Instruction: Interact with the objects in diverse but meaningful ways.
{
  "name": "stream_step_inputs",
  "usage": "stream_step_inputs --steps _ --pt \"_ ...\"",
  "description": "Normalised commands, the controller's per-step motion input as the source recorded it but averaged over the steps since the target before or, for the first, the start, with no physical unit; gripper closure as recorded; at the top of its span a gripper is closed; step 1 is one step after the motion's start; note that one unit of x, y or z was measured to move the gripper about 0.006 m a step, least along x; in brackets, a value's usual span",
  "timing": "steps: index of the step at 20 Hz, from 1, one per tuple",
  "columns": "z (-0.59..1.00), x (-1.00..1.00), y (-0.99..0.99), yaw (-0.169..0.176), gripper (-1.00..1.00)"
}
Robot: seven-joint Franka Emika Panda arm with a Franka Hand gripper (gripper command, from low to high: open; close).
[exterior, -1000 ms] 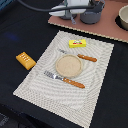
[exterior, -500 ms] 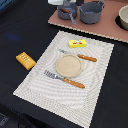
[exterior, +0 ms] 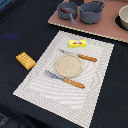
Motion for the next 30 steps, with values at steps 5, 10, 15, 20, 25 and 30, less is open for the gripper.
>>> stream_step_inputs --steps 5,10,15,20,25,30 --pt "-0.18 -0.60 0.70 0.000 1.00" --pt "-0.35 -0.49 0.57 0.000 1.00" --pt "-0.50 -0.31 0.35 -0.002 1.00" --pt "-0.53 -0.18 0.27 -0.007 1.00" --pt "-0.53 -0.09 0.23 -0.009 1.00" --pt "-0.49 -0.03 0.26 -0.010 1.00"
